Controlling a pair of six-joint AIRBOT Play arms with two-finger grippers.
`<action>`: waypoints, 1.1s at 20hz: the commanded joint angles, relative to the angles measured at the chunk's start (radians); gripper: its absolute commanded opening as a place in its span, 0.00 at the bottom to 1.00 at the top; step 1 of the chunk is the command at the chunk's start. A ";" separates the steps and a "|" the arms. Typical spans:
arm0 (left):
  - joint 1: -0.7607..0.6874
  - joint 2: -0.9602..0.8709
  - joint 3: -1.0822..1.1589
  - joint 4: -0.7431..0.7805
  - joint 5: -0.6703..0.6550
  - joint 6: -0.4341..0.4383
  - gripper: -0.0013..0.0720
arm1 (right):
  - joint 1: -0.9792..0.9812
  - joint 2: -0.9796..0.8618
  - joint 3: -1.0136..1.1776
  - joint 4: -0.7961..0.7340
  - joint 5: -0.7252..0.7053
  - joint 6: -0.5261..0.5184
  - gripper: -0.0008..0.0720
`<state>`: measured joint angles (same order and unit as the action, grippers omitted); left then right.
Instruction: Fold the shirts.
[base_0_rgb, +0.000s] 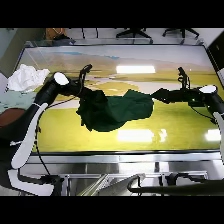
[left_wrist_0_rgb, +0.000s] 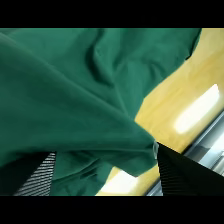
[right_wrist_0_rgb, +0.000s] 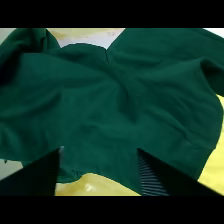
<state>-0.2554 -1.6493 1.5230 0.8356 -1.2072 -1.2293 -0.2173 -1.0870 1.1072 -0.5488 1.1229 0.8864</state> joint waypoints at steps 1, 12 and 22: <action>0.115 -0.053 0.147 0.003 -0.183 -0.004 0.93 | -0.019 0.062 0.005 -0.096 0.051 0.045 0.80; 0.224 -0.053 -0.275 -0.043 -0.122 0.077 0.93 | 0.443 0.063 -0.360 -0.108 -0.299 0.140 0.80; 0.095 -0.053 -0.304 -0.045 0.003 0.164 0.25 | 0.513 -0.135 -0.356 0.316 -0.460 -0.161 0.68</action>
<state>-0.1440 -1.7020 1.2236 0.7925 -1.2182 -1.0992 0.2863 -1.1793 0.7540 -0.3767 0.6975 0.8524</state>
